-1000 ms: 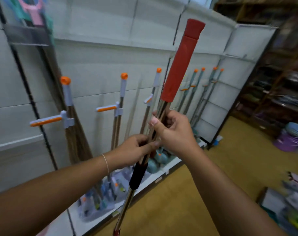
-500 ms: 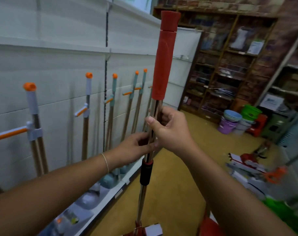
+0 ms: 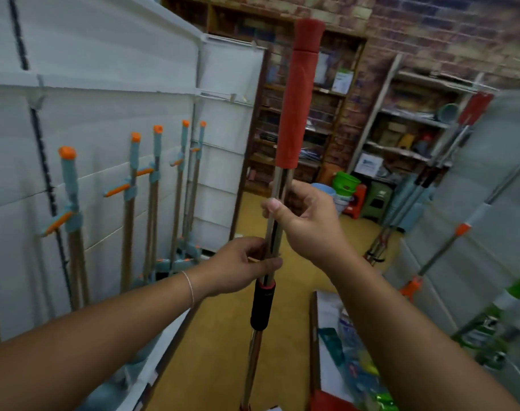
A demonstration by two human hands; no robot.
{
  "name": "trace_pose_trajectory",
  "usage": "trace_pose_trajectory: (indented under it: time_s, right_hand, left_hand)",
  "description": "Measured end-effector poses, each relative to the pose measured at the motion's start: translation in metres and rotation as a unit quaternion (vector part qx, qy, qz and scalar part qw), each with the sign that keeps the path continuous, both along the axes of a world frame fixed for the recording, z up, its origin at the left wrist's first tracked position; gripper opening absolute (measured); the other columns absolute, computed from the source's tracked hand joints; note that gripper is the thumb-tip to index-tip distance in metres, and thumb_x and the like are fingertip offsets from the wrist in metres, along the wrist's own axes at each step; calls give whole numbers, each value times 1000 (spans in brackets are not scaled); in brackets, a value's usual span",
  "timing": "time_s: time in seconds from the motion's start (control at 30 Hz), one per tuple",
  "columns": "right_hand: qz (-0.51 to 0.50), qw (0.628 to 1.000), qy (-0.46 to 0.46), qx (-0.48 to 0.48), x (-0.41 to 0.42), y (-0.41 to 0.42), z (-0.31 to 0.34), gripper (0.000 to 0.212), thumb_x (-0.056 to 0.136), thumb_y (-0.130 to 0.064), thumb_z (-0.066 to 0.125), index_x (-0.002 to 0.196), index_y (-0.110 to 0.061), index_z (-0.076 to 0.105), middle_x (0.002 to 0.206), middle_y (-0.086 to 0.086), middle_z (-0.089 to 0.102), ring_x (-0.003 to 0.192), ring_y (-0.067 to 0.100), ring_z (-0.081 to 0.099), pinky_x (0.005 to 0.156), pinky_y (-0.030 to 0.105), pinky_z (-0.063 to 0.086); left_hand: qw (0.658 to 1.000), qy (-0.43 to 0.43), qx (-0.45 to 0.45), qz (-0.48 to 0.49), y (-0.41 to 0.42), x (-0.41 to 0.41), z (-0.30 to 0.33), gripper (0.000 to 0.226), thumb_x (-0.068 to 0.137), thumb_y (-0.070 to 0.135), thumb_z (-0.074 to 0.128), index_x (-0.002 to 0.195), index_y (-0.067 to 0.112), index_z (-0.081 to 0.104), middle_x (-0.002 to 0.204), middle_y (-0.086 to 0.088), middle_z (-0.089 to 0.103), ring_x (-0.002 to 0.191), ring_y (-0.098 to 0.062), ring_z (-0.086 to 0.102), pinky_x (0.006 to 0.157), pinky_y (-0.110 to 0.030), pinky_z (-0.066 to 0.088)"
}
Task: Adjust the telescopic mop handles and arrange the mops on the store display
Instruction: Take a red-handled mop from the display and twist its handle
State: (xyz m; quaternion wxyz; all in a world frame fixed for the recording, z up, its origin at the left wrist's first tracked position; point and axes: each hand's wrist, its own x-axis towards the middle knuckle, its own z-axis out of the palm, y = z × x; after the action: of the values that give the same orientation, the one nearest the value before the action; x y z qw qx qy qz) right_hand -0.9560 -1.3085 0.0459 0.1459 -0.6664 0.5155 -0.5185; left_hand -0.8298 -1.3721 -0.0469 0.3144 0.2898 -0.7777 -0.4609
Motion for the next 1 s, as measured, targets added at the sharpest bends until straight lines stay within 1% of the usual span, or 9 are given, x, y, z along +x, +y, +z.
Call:
trace_pose_trajectory:
  time_s: [0.07,0.17,0.23,0.37,0.53,0.67,0.8,0.9,1.0]
  right_hand:
    - [-29,999,0,-13,-14,-20,1,9,93,-7,62,94,-16,65,86,13,71,84,21,70,74,29,58]
    - [-70,997,-19,-9,-39,-45,3,7,94,-6,61,98,-2,65,85,15,72,83,23,71,78,33,59]
    - [-90,996,-21,-9,-56,-62,4,10,94,-7,61,99,2,64,84,14,72,81,20,71,76,30,59]
    - [-114,993,-28,-1,-87,-96,1,12,95,-10,62,100,1,64,83,9,70,73,2,68,67,15,50]
    - [-118,992,-47,21,-133,-151,-9,14,95,-15,62,99,-2,65,85,8,73,75,3,69,68,16,52]
    - [-111,992,-59,15,-173,-209,-13,21,97,-21,60,95,-2,66,85,11,74,73,4,70,65,13,50]
    - [-124,990,-67,20,-217,-261,-5,28,96,-38,60,88,-13,69,79,3,75,75,11,72,71,30,56]
    - [-123,990,-66,20,-248,-293,9,26,94,-42,61,82,-21,69,82,4,75,79,16,72,74,40,59]
    - [-128,991,-44,2,-273,-320,19,29,93,-43,62,83,-18,72,79,13,72,69,16,66,68,39,55]
  left_hand:
    - [1000,-1,-5,-27,-26,-16,6,20,87,40,68,100,25,69,93,8,72,93,-11,67,89,-40,54]
    - [999,7,15,-43,-57,-44,11,19,87,34,70,101,22,71,97,3,73,94,-12,68,90,-39,55]
    - [997,20,48,-54,-73,-63,12,20,87,30,71,101,17,70,97,-5,73,94,-19,69,88,-39,56]
    - [994,26,79,-75,-106,-96,13,18,89,22,68,103,10,68,94,-9,74,90,-19,71,77,-26,58]
    - [994,7,82,-70,-159,-137,3,12,90,21,67,100,14,66,91,-7,74,88,-16,72,78,-31,56]
    - [996,-4,73,-54,-208,-175,1,12,91,19,64,101,12,64,93,-11,73,90,-21,71,85,-41,58]
    - [997,-19,62,-36,-254,-217,13,15,93,20,63,104,11,63,95,-11,72,91,-20,71,86,-41,58]
    - [998,-14,55,-29,-285,-249,22,11,93,20,62,102,13,61,92,-7,70,91,-21,70,85,-43,58]
    - [999,-9,49,-16,-313,-277,27,12,94,19,61,105,13,60,94,-6,70,92,-19,70,85,-43,58]
